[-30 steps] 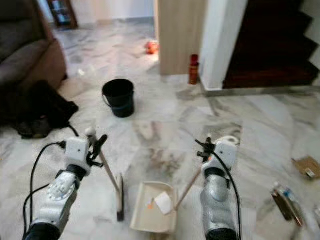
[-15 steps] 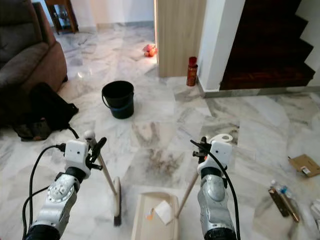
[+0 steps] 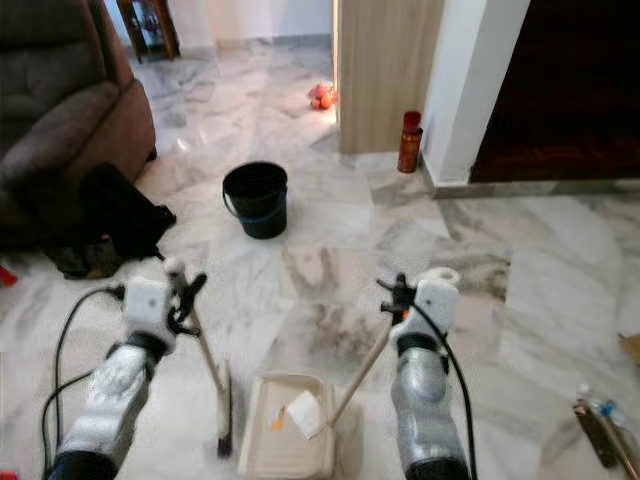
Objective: Sweep floor
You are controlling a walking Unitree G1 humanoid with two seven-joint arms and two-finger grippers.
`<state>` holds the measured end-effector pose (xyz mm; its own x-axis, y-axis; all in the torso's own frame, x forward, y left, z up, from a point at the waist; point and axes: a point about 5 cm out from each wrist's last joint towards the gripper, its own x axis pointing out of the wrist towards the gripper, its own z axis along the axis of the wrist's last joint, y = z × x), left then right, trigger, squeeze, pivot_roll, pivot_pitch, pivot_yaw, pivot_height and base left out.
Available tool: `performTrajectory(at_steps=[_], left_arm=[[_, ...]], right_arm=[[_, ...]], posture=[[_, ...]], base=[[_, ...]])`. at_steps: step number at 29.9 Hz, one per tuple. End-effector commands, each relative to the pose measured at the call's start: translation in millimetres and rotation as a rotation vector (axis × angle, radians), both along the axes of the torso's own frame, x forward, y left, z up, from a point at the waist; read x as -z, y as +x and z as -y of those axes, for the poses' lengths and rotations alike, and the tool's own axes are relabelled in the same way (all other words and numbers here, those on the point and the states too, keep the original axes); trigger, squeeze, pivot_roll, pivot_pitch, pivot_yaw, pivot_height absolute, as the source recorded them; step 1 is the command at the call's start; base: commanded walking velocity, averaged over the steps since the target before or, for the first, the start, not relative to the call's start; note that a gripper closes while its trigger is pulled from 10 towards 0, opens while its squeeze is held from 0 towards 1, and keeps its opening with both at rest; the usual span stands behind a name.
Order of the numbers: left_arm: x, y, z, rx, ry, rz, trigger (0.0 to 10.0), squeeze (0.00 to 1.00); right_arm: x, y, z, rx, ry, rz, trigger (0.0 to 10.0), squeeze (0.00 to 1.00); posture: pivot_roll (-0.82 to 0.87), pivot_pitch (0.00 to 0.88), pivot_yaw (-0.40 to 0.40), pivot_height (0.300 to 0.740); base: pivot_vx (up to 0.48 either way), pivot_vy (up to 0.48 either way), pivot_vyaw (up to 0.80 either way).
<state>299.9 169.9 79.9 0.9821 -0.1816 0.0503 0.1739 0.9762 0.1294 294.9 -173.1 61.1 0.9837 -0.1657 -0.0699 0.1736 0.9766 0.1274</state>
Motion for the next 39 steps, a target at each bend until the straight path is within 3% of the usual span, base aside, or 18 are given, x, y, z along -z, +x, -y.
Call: performTrajectory(at_steps=[1,20,39], left_arm=[[-9.8,2.8,-4.7,-0.006,0.016,0.043,10.0,0.00],[-10.9,3.0,-5.5,-0.009,0.016,0.045,10.0,0.00],[-11.8,3.2,-6.7,-0.011,0.019,0.046,10.0,0.00]], right_arm=[[-12.4,6.2,-5.1,-0.018,0.000,0.052,10.0,0.00],[-12.7,6.5,-10.4,-0.050,-0.011,0.053,10.0,0.00],[-12.4,6.5,-13.9,-0.069,-0.006,0.056,10.0,0.00]], posture=[[0.01,0.040,0.041,0.740],[0.01,0.041,0.040,0.740],[0.02,0.040,0.041,0.740]], base=[[0.337,0.000,0.00],[0.336,0.000,0.00],[0.336,0.000,0.65]])
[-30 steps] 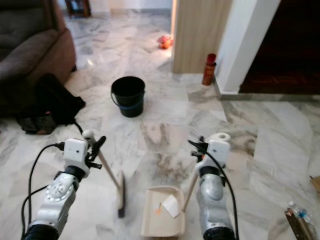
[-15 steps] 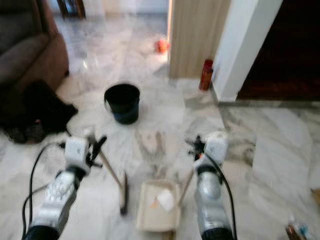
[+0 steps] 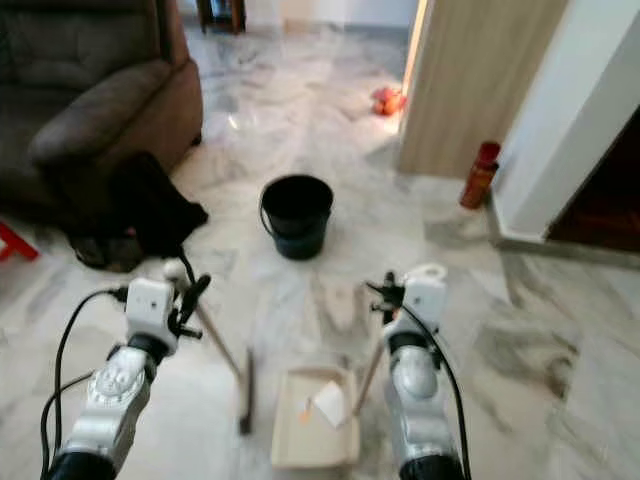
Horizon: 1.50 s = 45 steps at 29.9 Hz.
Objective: Sweep floor
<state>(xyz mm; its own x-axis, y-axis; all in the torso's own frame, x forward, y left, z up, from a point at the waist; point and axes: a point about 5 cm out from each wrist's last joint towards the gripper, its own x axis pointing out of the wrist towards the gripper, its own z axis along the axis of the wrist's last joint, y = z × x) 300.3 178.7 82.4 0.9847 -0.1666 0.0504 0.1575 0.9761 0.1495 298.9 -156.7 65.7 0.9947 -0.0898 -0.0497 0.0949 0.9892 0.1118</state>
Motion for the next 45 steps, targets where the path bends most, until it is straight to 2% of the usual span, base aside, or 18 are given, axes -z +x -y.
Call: performTrajectory(at_steps=[1,23,28,45], left_arm=[[-9.3,2.9,2.1,0.005,0.000,0.043,10.0,0.00],[-9.3,3.0,0.8,0.002,0.002,0.042,10.0,0.00],[-9.2,3.1,0.9,0.003,0.001,0.042,10.0,0.00],[-9.4,3.3,1.0,0.002,0.003,0.043,10.0,0.00]], right_arm=[[-7.8,2.6,2.5,0.008,0.015,0.038,10.0,0.00],[-5.2,3.0,2.8,0.012,0.055,0.020,10.0,0.00],[-5.9,3.4,1.9,0.006,0.062,0.026,10.0,0.00],[-5.9,3.0,-0.4,-0.010,0.058,0.032,10.0,0.00]], posture=[[0.02,0.040,0.041,0.740],[0.02,0.041,0.040,0.740],[0.02,0.042,0.039,0.740],[0.02,0.043,0.039,0.740]], base=[[0.337,0.000,0.74],[0.337,0.000,0.02],[0.335,0.000,-0.59],[0.336,0.000,0.00]])
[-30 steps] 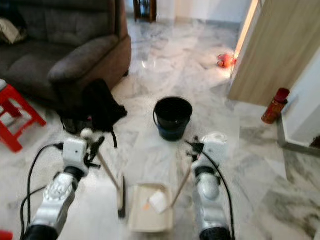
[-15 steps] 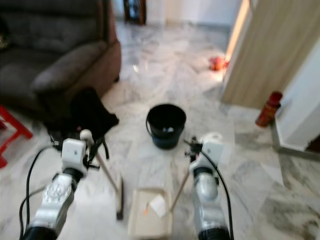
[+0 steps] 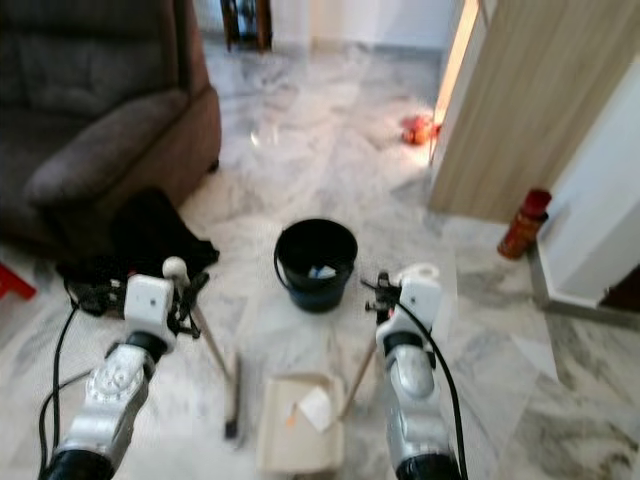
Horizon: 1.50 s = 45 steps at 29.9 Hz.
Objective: Sweep floor
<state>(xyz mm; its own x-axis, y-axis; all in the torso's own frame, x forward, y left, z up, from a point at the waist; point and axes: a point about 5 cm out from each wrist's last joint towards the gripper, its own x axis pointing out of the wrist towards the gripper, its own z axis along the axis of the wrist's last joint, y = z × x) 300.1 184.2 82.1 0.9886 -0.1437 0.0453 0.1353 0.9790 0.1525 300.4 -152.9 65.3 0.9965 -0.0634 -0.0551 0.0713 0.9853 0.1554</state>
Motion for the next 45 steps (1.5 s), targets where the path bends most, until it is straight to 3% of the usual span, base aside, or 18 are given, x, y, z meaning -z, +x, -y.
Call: performTrajectory(at_steps=[1,29,45], left_arm=[[-9.8,3.5,6.5,0.025,-0.001,0.048,10.0,0.00],[-11.0,4.5,6.6,0.029,-0.002,0.053,10.0,0.00],[-4.0,0.2,5.1,0.037,0.014,0.035,10.0,0.00]], right_arm=[[-6.4,1.5,3.3,0.014,0.014,0.034,10.0,0.00],[-7.5,2.3,1.4,0.007,0.012,0.038,10.0,0.00],[-21.6,-0.4,6.3,0.008,-0.010,0.098,10.0,0.00]], posture=[[0.02,0.043,0.039,0.740],[0.03,0.043,0.042,0.740],[0.02,0.031,0.052,0.740]], base=[[0.337,0.000,0.00],[0.332,0.000,0.00],[0.000,0.000,0.00]])
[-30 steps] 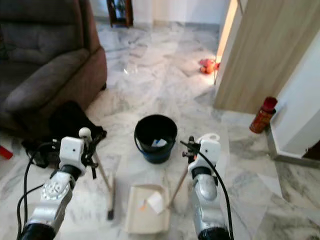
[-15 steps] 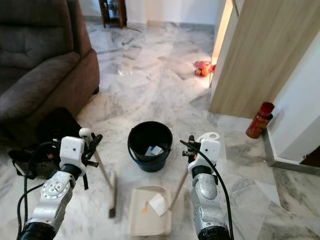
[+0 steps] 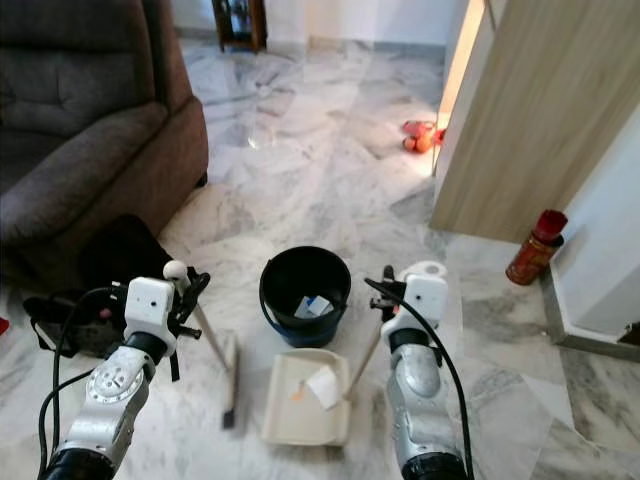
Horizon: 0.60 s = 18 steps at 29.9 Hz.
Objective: Sweep floor
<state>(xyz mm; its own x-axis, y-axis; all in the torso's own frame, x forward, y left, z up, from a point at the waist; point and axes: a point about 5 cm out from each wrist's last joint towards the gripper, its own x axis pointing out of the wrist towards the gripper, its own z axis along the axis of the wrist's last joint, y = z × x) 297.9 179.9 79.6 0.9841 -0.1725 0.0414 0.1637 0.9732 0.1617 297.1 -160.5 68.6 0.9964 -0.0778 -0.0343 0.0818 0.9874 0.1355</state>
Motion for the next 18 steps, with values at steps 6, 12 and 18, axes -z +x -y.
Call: performTrajectory(at_steps=[6,12,18], left_arm=[[-8.8,5.1,0.6,0.018,0.010,0.041,10.0,0.00],[-9.2,6.0,1.5,0.028,0.019,0.042,10.0,0.00],[-9.0,6.6,2.6,0.035,0.022,0.041,10.0,0.00]], right_arm=[[-28.6,-1.8,3.4,-0.001,0.001,0.118,10.0,0.00],[-47.5,-7.1,5.3,-0.005,-0.019,0.181,10.0,0.00],[-74.6,-19.4,-1.2,-0.022,-0.027,0.249,10.0,0.00]], posture=[[0.02,0.019,0.060,0.740],[0.02,0.012,0.066,0.740],[0.02,0.015,0.065,0.740]], base=[[0.000,0.000,0.00],[0.000,0.000,0.00],[0.000,0.000,0.00]])
